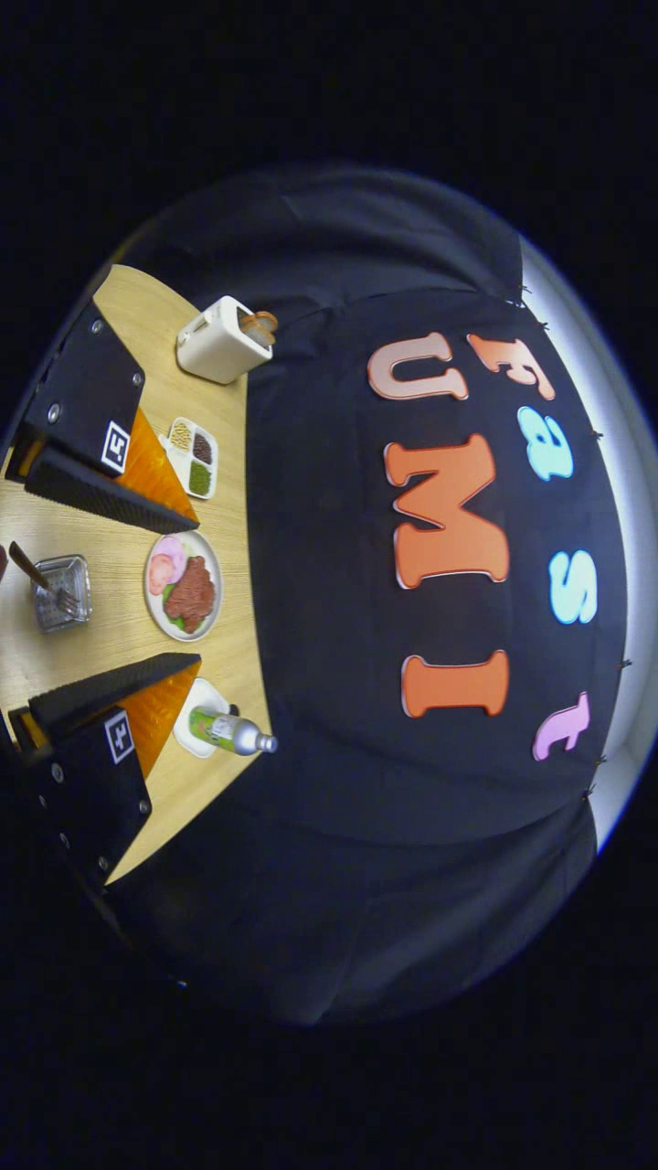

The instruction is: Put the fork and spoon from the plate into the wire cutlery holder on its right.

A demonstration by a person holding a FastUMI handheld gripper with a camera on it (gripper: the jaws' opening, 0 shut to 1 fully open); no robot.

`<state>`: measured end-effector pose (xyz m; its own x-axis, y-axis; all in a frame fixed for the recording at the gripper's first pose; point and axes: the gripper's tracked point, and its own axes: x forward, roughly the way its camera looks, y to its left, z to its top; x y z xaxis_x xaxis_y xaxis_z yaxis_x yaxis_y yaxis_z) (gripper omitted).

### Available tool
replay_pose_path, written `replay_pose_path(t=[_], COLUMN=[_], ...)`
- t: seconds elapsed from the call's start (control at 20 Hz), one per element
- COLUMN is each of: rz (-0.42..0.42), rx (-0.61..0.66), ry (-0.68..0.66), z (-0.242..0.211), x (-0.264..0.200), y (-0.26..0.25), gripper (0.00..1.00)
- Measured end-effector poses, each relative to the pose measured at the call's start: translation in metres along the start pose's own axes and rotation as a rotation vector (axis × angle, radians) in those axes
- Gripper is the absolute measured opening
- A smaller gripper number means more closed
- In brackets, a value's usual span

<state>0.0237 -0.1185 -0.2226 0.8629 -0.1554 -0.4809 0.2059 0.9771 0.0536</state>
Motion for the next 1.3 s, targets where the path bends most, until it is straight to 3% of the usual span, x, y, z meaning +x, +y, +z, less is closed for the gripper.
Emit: replay_pose_path(t=[0.15,0.4,0.75,1.0,1.3], rz=[0.003,0.032,0.062,0.128,0.245], rx=[-0.038,-0.088,-0.074,-0.070,-0.097], ry=[-0.159,-0.395,-0.454,-0.330,-0.027], z=[0.048,0.112,0.127,0.081,-0.013], x=[-0.009,-0.033,-0.045,-0.031,-0.005], y=[0.006,0.039,0.121,0.190,0.258], gripper=[0.89,0.90,0.92,0.92,0.92])
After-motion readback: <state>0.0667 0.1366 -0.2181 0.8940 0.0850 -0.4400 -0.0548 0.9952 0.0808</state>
